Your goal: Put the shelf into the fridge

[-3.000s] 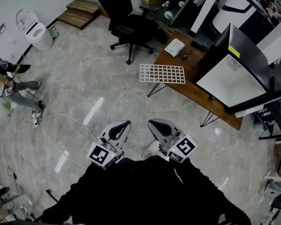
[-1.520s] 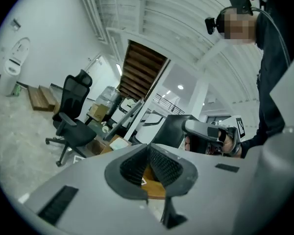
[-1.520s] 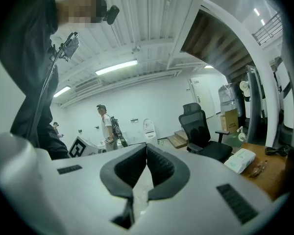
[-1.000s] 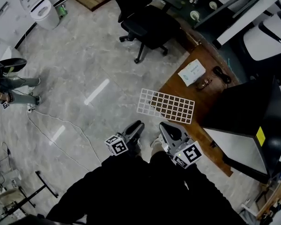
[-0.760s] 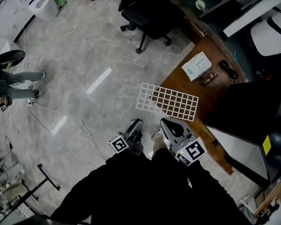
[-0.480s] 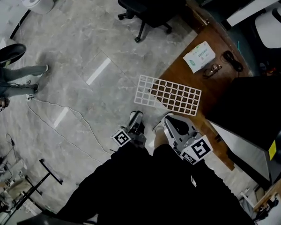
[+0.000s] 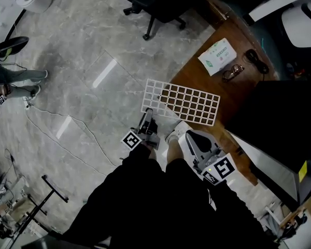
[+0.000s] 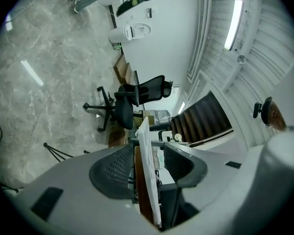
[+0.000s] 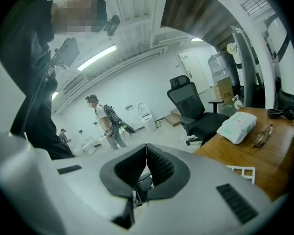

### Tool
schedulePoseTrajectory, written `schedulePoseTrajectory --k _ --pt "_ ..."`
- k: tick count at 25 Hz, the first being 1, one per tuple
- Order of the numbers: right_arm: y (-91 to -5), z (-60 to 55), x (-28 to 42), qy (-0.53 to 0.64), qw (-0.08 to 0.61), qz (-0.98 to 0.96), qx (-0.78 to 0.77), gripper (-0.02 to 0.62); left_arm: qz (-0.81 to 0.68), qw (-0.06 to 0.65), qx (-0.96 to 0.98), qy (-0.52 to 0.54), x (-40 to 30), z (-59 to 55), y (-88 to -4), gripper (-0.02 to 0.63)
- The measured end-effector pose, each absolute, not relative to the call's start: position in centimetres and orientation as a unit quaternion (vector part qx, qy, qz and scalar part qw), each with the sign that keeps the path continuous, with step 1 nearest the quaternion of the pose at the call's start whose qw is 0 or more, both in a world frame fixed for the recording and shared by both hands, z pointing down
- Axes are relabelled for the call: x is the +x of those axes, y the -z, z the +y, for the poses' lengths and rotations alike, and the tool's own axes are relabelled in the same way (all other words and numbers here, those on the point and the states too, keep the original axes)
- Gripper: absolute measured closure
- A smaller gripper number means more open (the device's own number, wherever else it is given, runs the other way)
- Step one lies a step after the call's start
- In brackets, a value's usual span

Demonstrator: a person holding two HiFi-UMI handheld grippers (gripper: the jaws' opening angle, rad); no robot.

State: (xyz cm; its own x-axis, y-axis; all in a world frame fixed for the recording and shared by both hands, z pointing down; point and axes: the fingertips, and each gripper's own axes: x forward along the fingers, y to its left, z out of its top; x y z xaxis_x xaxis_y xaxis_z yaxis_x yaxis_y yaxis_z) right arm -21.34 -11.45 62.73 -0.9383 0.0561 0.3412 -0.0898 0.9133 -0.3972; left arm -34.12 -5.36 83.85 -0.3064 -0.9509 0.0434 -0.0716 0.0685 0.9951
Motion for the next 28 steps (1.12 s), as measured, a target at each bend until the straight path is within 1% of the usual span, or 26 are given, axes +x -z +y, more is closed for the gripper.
schedulePoseTrajectory --k 7,9,11,12,13,19,24,28 --pt "-63.1 -12.2 -20.1 -0.213 0.177 -0.961 0.025 0.589 -0.609 0.405 0.421 0.537 -35.5 -8.2 -84.5 0.42" --pt "-63.1 -12.3 -19.7 -0.213 0.178 -0.96 0.028 0.589 -0.607 0.401 0.421 0.542 -35.6 -8.5 -84.4 0.429" --pt "-63.3 -12.2 -19.2 -0.213 0.177 -0.96 0.032 0.589 -0.604 0.397 0.424 0.546 -35.5 -8.5 -84.4 0.484" --pt "-63.3 -12.1 -19.0 -0.213 0.176 -0.96 0.034 0.589 -0.601 0.396 0.423 0.55 -35.5 -8.4 -84.4 0.55" --pt "-63.3 -12.2 -19.0 -0.212 0.176 -0.96 0.036 0.589 -0.597 0.396 0.421 0.556 -35.5 -8.5 -84.4 0.569" --pt "-62.9 -12.0 -17.7 -0.228 0.183 -0.955 0.05 0.589 -0.561 0.404 0.401 0.602 -35.3 -7.3 -82.2 0.574" --pt "-61.9 -12.4 -16.9 -0.243 0.169 -0.953 0.07 0.589 -0.548 0.396 0.411 0.611 -36.1 -6.4 -78.1 0.568" --pt "-60.9 -12.7 -15.8 -0.28 0.147 -0.943 0.102 0.589 -0.541 0.386 0.409 0.625 -37.4 -5.0 -74.3 0.568"
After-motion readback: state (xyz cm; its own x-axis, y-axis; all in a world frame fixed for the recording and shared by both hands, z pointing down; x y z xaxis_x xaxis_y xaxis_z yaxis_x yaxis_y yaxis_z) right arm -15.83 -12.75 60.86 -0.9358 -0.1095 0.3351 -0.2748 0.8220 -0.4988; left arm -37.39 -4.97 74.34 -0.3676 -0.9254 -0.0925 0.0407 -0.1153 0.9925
